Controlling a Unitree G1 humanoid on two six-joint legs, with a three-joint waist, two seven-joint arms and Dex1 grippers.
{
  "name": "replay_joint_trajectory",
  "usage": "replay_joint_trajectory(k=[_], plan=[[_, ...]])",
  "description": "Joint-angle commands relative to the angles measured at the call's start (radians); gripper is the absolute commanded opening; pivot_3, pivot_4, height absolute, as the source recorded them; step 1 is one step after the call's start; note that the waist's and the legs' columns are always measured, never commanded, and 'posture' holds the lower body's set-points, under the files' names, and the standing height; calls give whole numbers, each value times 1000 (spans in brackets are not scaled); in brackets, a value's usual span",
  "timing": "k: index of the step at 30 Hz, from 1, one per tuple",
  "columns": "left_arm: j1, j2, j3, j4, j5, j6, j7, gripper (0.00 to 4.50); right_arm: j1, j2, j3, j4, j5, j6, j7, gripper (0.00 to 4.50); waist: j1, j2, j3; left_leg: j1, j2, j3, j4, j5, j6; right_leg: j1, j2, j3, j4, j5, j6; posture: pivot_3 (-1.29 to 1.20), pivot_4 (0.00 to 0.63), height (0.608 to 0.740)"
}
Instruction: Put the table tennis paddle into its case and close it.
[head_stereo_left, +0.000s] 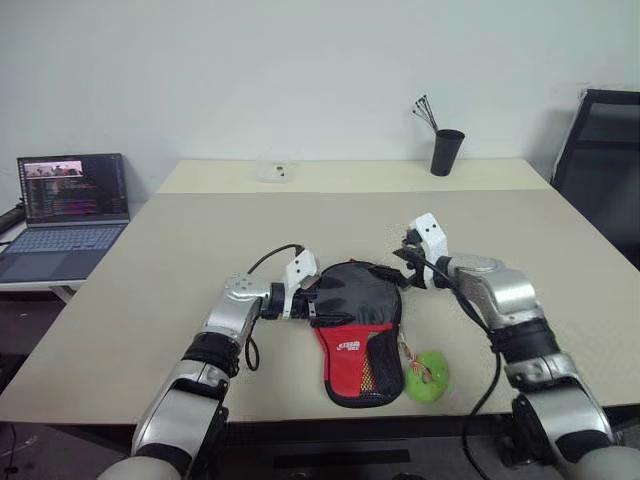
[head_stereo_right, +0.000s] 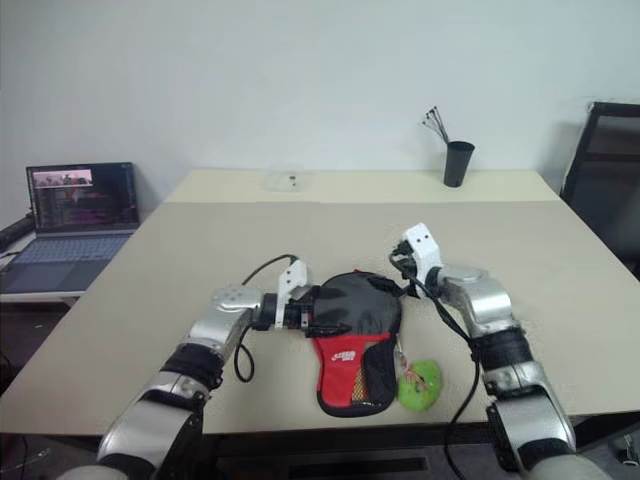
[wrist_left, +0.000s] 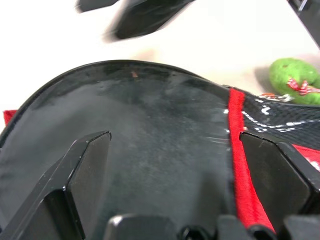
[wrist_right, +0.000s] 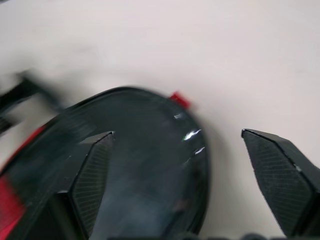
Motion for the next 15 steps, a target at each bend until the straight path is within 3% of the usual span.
replay_joint_trajectory(k=[1,9,12,15], plan=[[-56,-15,-16,71,34,-74,-10,4500,83,-81,-16,-272,74,106,35,4471,2,0,0,0,0,0,0,0,0,0,0,0,0,0,0,0,150,740],[-123,-72,-33,210,93,-170,-7,4500,333,-288,-147,-710,322,330,108,4471,10,-1,1,-2,1,0,1,0,0,0,0,-1,-3,-1,1,0,150,740],[-138,-84,-32,245,103,-185,-6,4500,422,-395,-99,-806,338,290,153,4471,14,-1,2,-2,1,0,1,0,0,0,0,-1,-4,-1,1,0,150,740],[-144,-92,-30,264,112,-192,-10,4500,468,-474,18,-817,228,167,135,4471,14,-2,2,-2,1,0,1,0,0,0,0,-1,-4,-1,1,0,150,740]])
